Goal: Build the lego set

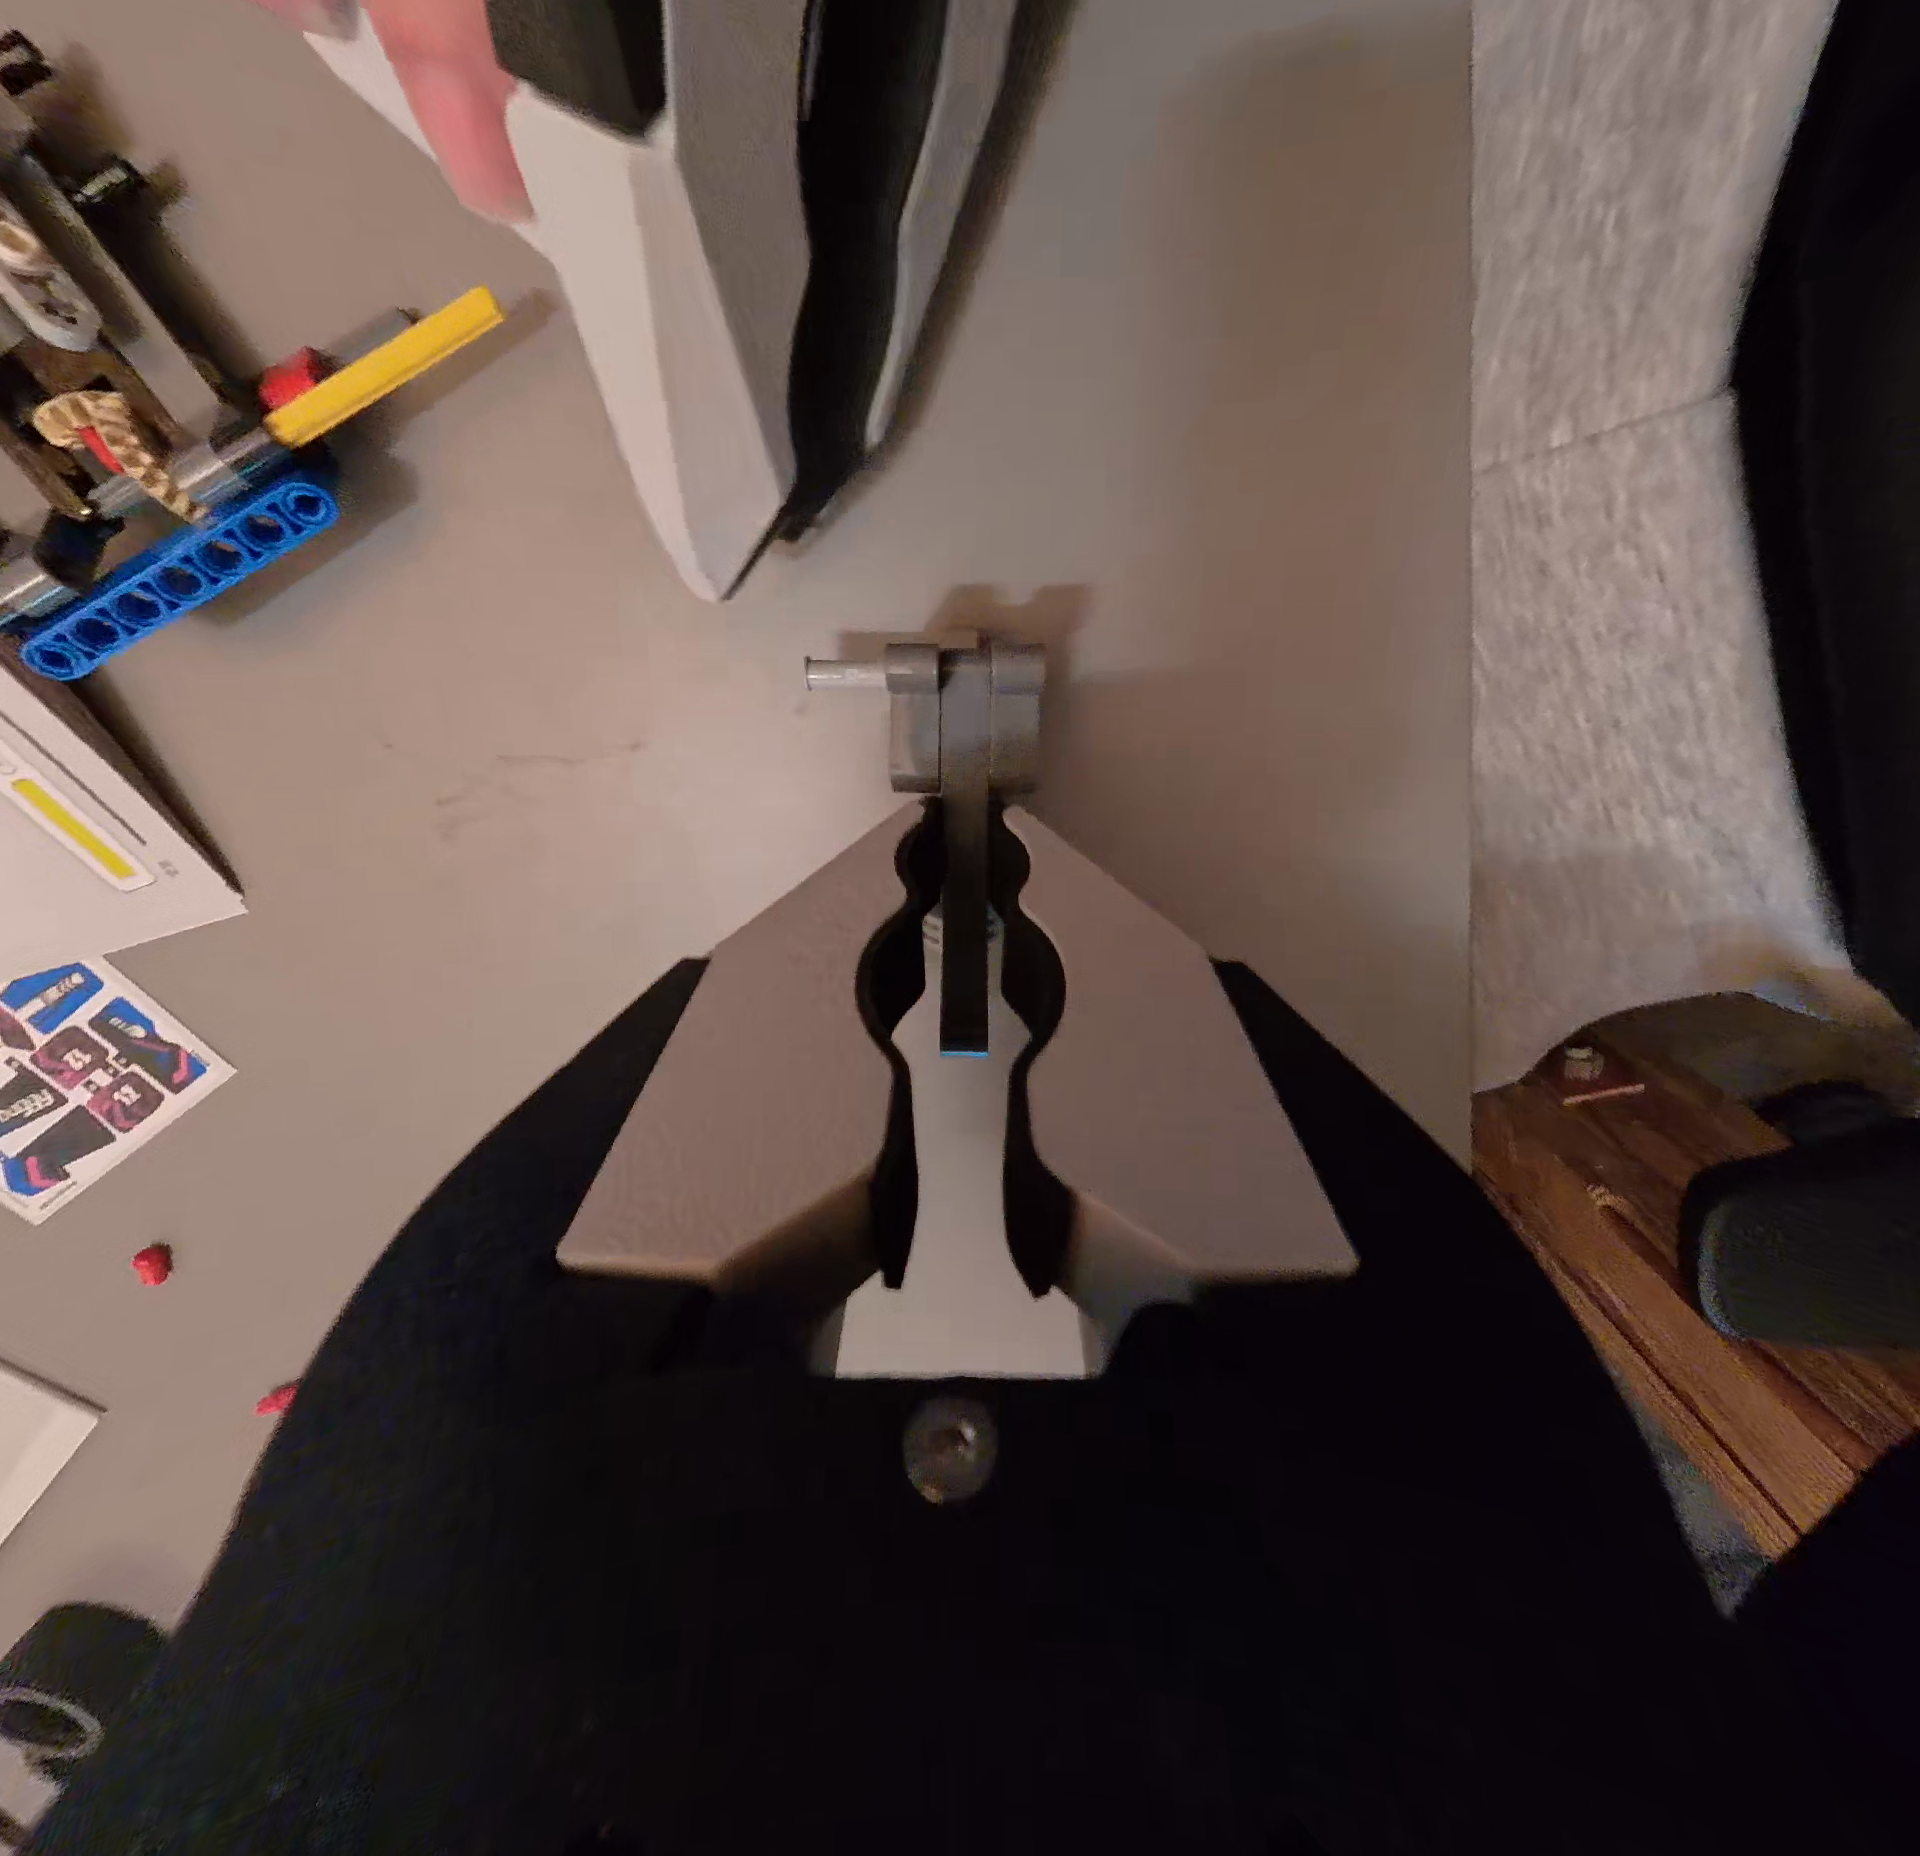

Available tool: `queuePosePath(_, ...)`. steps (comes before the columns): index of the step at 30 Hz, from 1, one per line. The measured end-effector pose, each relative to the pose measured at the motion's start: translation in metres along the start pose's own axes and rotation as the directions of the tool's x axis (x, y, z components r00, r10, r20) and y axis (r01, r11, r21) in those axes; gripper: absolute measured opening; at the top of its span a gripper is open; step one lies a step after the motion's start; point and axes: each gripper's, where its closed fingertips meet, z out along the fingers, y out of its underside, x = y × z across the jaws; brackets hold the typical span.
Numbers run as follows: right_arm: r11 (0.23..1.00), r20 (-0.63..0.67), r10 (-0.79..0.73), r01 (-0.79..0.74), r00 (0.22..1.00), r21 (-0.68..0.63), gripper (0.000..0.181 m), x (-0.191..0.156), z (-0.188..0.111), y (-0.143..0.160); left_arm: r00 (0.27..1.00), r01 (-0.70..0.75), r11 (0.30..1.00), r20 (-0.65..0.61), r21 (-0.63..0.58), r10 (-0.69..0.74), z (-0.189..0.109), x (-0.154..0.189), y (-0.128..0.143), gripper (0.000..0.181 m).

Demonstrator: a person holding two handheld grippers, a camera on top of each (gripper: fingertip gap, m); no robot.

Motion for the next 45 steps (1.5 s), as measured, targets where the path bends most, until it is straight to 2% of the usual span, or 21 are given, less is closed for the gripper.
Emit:
queuePosePath(1,0.998,0.035,0.059,-0.060,0.998,0.033,0.020,-0.003,-0.003,-0.006,1.000,0.000,1.000,0.000,-0.006,0.000,0.001,0.000,0.000,0.005)
queuePosePath(6,0.937,0.130,0.321,-0.335,0.938,0.101,0.035,-0.013,-0.011,-0.019,1.000,0.004,1.000,0.011,-0.023,-0.004,0.004,-0.004,0.001,0.005)
queuePosePath(9,0.863,0.165,0.476,-0.495,0.864,0.099,0.042,-0.013,-0.010,-0.016,1.000,-0.001,0.999,0.013,-0.044,0.002,0.006,-0.004,0.002,0.005)
queuePosePath(13,0.762,0.256,0.606,-0.642,0.753,0.086,0.048,-0.011,-0.008,-0.014,1.000,0.010,0.998,0.019,-0.068,-0.008,0.009,-0.005,0.004,0.005)
queuePosePath(22,0.716,0.284,0.666,-0.697,0.690,0.015,0.047,-0.013,0.000,-0.014,1.000,0.020,0.998,-0.007,-0.066,-0.020,0.009,-0.006,0.003,0.005)
queuePosePath(24,0.674,0.266,0.716,-0.738,0.645,-0.023,0.047,-0.011,0.003,-0.011,1.000,0.021,0.997,-0.008,-0.071,-0.022,0.009,-0.005,0.003,0.005)
queuePosePath(27,0.601,0.303,0.774,-0.796,0.556,-0.075,0.047,-0.015,0.005,-0.015,1.000,0.011,0.996,0.001,-0.084,-0.011,0.009,-0.005,0.003,0.005)
queuePosePath(33,0.514,0.251,0.843,-0.849,0.475,-0.120,0.060,-0.015,0.009,-0.013,0.999,0.029,0.999,0.017,-0.035,-0.028,0.009,-0.005,0.003,0.005)
queuePosePath(35,0.507,0.243,0.849,-0.853,0.469,-0.123,0.060,-0.016,0.008,-0.013,0.999,0.038,0.999,0.025,-0.010,-0.037,0.009,-0.005,0.002,0.005)
queuePosePath(40,0.476,0.210,0.871,-0.870,0.445,-0.129,0.053,-0.018,0.005,-0.017,0.998,0.040,0.999,0.041,0.001,-0.040,0.008,-0.005,0.004,0.005)
queuePosePath(45,0.407,0.245,0.897,-0.904,0.369,-0.129,0.047,-0.020,0.002,-0.026,0.999,0.038,0.999,0.026,0.006,-0.039,0.009,-0.004,0.002,0.005)
